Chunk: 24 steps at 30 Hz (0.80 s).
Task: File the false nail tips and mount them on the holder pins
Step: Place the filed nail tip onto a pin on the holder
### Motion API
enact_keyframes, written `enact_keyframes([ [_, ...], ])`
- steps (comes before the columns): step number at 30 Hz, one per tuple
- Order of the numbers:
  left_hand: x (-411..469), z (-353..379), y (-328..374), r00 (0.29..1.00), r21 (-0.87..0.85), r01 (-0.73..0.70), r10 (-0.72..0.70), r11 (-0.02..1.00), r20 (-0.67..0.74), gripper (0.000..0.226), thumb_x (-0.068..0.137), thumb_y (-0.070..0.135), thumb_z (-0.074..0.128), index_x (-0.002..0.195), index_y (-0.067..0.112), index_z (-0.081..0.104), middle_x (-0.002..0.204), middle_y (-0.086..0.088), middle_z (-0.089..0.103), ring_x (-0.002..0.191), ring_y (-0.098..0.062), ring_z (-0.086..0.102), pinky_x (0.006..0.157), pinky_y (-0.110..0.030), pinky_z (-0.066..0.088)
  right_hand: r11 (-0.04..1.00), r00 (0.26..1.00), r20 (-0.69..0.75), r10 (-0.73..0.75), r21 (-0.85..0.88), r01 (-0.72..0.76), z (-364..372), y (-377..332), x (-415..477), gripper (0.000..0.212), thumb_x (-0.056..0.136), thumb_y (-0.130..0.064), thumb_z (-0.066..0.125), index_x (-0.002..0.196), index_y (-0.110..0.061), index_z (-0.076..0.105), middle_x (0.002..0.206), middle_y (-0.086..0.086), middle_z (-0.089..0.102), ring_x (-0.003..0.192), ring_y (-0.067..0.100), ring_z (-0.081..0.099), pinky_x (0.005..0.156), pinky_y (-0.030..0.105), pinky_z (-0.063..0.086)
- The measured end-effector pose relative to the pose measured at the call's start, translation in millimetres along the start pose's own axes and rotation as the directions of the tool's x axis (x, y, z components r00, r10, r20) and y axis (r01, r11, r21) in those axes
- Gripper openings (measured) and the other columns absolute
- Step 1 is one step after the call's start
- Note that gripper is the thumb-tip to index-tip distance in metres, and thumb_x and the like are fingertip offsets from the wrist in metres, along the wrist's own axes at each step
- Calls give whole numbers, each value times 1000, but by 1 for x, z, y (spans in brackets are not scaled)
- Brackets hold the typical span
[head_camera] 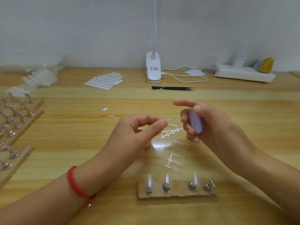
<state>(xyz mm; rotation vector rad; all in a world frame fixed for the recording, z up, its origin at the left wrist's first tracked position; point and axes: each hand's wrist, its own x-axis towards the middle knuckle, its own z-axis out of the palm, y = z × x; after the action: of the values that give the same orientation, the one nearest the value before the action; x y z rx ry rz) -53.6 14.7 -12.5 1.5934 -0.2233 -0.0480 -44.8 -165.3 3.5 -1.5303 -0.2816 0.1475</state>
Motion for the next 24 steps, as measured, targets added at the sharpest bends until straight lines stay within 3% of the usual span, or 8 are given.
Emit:
enact_keyframes([
  [1, -1, 1, 0, 1000, 5, -2, 2, 1000, 12, 26, 66, 43, 67, 77, 20, 72, 57, 0, 45, 36, -4, 31, 43, -10, 30, 990, 998, 30, 52, 131, -55, -1, 1, 1, 33, 83, -18, 47, 108, -13, 68, 72, 11, 44, 54, 13, 41, 45, 22, 38],
  [3, -1, 2, 0, 999, 29, -6, 5, 1000, 38, 19, 74, 36, 63, 77, 18, 69, 50, 13, 46, 36, -1, 32, 43, -9, 31, 983, 994, 75, 75, 161, -86, -5, 5, 1, 41, 88, -5, 37, 116, -11, 66, 81, 8, 49, 62, 14, 48, 53, 23, 46],
  [6, -1, 2, -2, 1000, 64, -8, 7, 998, 28, 15, 86, 24, 60, 85, 10, 66, 42, 14, 45, 35, -1, 32, 42, -9, 30, 992, 996, 77, 33, 119, -42, -7, 8, -1, 38, 94, -6, 50, 128, -21, 59, 88, 4, 66, 79, 14, 65, 71, 22, 54],
  [9, -2, 2, -2, 999, 69, -19, 17, 997, 37, 14, 89, 18, 58, 84, 7, 65, 42, 13, 44, 35, -1, 32, 41, -9, 30, 985, 999, 34, 18, 169, -23, -8, 9, -1, 61, 75, -16, 68, 132, -30, 52, 104, 5, 74, 100, 18, 70, 82, 27, 57],
  [13, -2, 2, -1, 998, 59, -39, 36, 998, 56, 14, 89, 16, 58, 79, 9, 65, 47, 13, 45, 37, -1, 31, 42, -9, 30, 993, 997, 49, 60, 99, -64, -3, 12, -3, 45, 63, -27, 80, 108, -28, 74, 107, 1, 74, 91, 11, 70, 75, 22, 56],
  [18, -2, 2, -4, 991, 158, -67, 48, 985, 125, 17, 90, 17, 59, 75, 10, 65, 56, 17, 49, 39, -1, 33, 44, -8, 30, 992, 992, 62, 109, 52, -112, -4, 17, -3, 42, 63, -32, 86, 103, -28, 76, 106, 0, 75, 99, 18, 71, 83, 29, 57],
  [22, 1, -3, -2, 991, 153, -22, 1, 988, 133, 16, 89, 17, 61, 75, 12, 66, 50, 18, 50, 37, 1, 35, 43, -7, 30, 994, 997, 49, 52, -99, -47, -6, 9, -5, 31, 68, -37, 75, 99, -34, 77, 101, -3, 76, 97, 12, 70, 74, 13, 53],
  [24, 1, -3, -1, 983, 168, -3, -28, 986, 184, 16, 87, 22, 68, 73, 15, 66, 48, 17, 47, 39, 0, 35, 43, -9, 29, 982, 998, 59, 15, -187, -4, -6, 6, -5, 27, 70, -35, 72, 97, -32, 78, 99, -2, 75, 94, 16, 70, 69, 11, 53],
])
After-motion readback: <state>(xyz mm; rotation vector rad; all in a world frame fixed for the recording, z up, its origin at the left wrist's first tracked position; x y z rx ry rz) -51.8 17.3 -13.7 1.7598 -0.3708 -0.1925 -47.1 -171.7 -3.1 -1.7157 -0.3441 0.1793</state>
